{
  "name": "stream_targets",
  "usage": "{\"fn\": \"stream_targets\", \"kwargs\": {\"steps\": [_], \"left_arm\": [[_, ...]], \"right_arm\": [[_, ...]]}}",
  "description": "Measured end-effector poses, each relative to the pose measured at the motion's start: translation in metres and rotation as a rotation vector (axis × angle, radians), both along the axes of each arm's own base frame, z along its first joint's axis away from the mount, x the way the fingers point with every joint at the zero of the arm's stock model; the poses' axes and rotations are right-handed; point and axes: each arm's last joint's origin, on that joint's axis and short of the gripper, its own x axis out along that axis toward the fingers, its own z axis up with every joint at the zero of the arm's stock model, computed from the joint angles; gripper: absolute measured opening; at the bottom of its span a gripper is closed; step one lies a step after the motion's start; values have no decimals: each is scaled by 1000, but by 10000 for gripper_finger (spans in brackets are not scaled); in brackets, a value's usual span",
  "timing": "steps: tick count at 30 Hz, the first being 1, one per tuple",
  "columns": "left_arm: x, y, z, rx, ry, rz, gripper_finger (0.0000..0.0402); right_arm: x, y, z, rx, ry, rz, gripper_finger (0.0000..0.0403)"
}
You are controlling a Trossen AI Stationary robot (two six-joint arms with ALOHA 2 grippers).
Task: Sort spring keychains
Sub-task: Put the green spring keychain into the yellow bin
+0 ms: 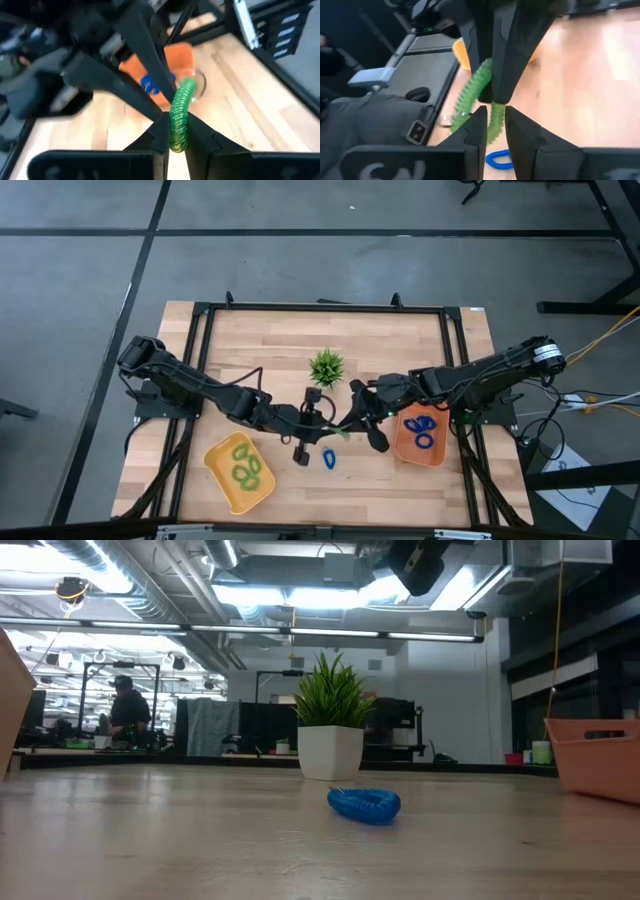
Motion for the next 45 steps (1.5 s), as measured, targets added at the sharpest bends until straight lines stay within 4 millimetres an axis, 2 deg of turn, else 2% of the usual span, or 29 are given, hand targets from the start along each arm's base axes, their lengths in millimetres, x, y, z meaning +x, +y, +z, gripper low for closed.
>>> {"fn": "stream_targets", "kwargs": {"steps": [5, 15, 22, 33, 38, 45], "left_arm": [[-3, 2, -6, -7, 62, 80, 28], [-14, -3, -8, 0, 125, 168, 29], [-30, 0, 3, -63, 194, 262, 29], [-67, 10, 21, -211, 326, 347, 30], [-80, 11, 28, -282, 358, 355, 29], [-91, 13, 31, -400, 424, 375, 31]], "right_arm": [[0, -2, -3, -24, 29, -80, 78], [-3, -3, -8, -24, 100, -101, 85], [-6, -4, -12, -17, 152, -112, 85], [-7, -3, -13, -16, 168, -113, 85], [-10, 6, -15, -58, 175, -132, 85], [-24, 33, -20, -244, 175, -250, 85]]}}
